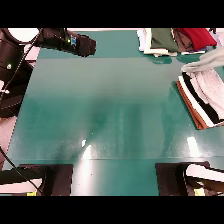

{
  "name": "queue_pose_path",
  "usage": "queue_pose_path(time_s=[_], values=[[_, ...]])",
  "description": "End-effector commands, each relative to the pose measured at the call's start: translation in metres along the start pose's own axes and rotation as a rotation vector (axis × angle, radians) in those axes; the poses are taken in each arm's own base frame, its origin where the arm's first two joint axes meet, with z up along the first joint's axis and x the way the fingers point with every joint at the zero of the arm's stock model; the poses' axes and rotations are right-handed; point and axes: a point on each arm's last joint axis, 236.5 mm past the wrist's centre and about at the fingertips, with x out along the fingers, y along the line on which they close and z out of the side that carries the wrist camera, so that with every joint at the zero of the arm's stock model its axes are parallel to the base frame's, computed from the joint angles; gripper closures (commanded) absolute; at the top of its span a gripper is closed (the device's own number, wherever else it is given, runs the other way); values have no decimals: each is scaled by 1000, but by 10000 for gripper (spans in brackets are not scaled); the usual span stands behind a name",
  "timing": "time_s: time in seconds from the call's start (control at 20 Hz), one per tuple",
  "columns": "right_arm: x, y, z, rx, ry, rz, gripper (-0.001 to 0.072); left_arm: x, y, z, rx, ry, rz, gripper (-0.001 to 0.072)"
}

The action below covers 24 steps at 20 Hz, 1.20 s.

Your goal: Fold the shirts.

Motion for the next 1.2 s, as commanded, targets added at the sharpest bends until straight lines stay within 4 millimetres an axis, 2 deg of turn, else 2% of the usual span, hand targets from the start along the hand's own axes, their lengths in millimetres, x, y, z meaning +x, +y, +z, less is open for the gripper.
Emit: queue_pose_path(time_s=[0.0, 0.1, 0.25, 0.3, 0.4, 0.45, 0.55, 0.65, 0.75, 0.8, 0.9, 1.0, 1.15], values=[[-22, -31, -76, 43, 180, -93, 690, 0, 0, -4, 2, 15, 0, 684], [-38, -50, -120, 116, 267, -131, 689, 0, 0, -5, 9, 20, 0, 684], [-56, -69, -173, 229, 332, -180, 680, 0, 0, -5, 9, 21, 0, 684], [-59, -72, -187, 276, 346, -192, 565, 1, 0, -5, 9, 21, 0, 684], [-62, -80, -209, 361, 361, -218, 164, 1, 0, -5, 9, 21, 0, 684], [-64, -82, -213, 398, 365, -227, 77, 1, 0, -5, 9, 21, 0, 684], [-72, -87, -205, 420, 343, -242, 78, 1, 0, -5, 9, 21, 0, 684], [-77, -86, -170, 428, 260, -238, 79, 1, 0, -5, 8, 21, 0, 684], [-71, -58, -113, 415, 118, -128, 80, 2, 1, -6, 8, 24, 0, 683], [-67, -33, -86, 404, 58, -43, 81, 3, 1, -5, 7, 20, 1, 684], [-58, 39, -40, 363, -15, 170, 81, 3, 2, -5, 9, 21, 4, 683], [-47, 110, -23, 286, -10, 332, 82, 2, 1, -11, 9, 45, 3, 683], [-34, 210, -29, 161, 59, 528, 89, 3, 2, 1, 9, -3, 5, 684]])
